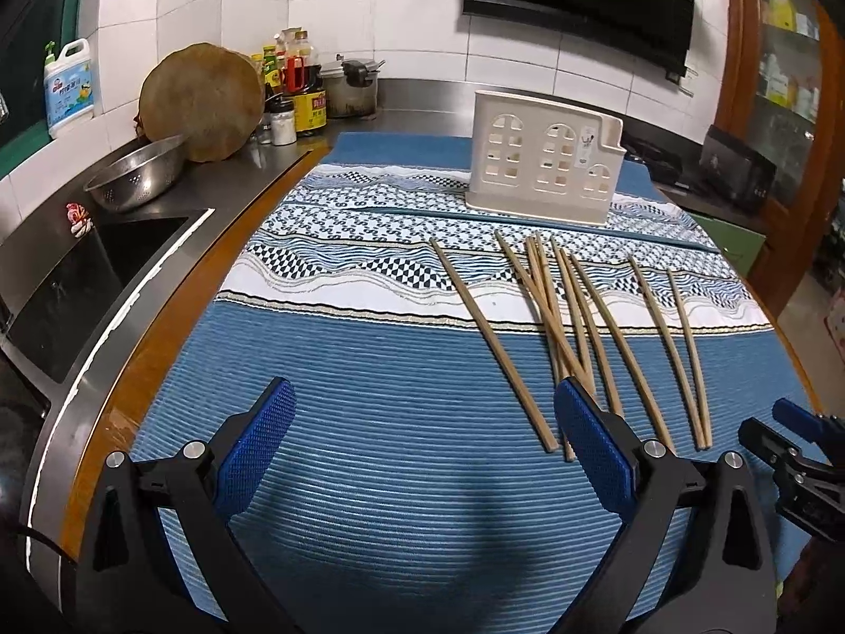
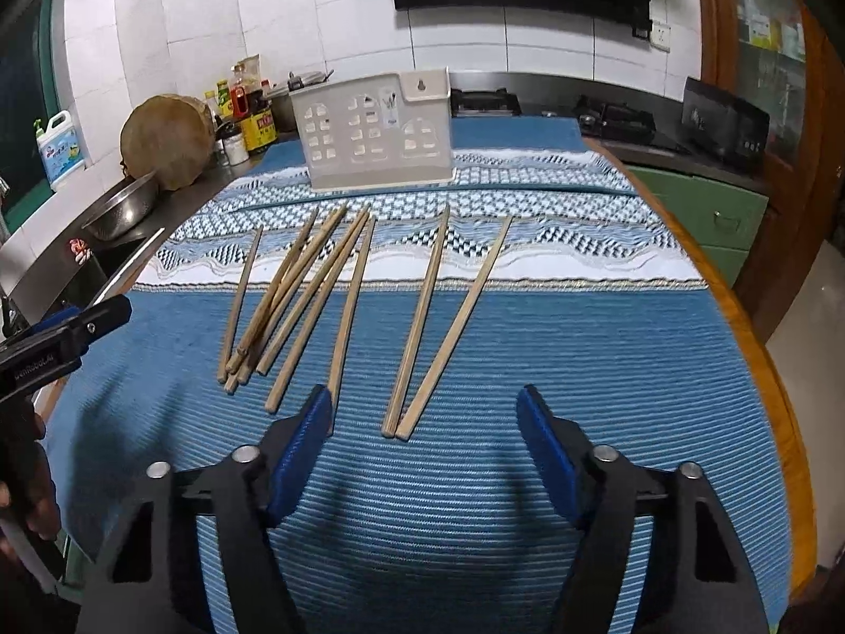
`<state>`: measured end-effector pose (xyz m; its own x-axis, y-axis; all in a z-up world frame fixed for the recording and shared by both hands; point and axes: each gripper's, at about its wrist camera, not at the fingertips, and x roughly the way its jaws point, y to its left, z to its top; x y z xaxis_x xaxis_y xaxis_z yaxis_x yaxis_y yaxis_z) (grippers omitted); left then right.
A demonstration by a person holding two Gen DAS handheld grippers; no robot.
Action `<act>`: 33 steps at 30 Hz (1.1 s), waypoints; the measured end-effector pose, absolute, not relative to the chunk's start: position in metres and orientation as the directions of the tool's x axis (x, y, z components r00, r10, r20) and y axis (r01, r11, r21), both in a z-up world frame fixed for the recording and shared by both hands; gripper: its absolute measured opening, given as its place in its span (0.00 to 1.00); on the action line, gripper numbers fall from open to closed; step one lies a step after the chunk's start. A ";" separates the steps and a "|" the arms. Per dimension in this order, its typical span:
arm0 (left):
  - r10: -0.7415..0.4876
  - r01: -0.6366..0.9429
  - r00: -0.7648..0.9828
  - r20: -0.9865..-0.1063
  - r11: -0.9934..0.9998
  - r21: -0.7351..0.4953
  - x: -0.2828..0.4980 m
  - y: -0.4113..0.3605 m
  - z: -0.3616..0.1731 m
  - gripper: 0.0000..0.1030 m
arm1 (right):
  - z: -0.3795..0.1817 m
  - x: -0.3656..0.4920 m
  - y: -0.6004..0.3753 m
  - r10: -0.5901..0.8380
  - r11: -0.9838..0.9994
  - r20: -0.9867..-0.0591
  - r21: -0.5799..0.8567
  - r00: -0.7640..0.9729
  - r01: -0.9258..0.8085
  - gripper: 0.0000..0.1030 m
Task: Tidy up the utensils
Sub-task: 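Lower left gripper onto a wooden chopstick and close while right gripper approaches another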
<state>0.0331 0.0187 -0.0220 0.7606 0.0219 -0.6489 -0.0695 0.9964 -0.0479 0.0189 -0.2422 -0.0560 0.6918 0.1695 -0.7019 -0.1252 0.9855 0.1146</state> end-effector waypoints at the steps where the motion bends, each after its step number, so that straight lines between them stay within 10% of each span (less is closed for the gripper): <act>1: 0.023 -0.071 0.759 -0.651 0.996 -0.048 0.035 0.020 -0.022 0.93 | -0.058 0.019 -0.242 0.170 0.985 -0.705 0.116 0.689 -0.125 0.62; 29: -0.050 -0.047 0.685 -0.726 0.993 -0.113 0.072 0.008 -0.051 0.93 | -0.079 0.028 -0.252 0.117 0.993 -0.741 0.084 0.661 -0.082 0.53; 33: -0.110 0.018 0.688 -0.718 0.991 -0.135 0.072 -0.010 -0.050 0.80 | -0.081 0.030 -0.251 0.125 0.992 -0.745 0.091 0.656 -0.086 0.53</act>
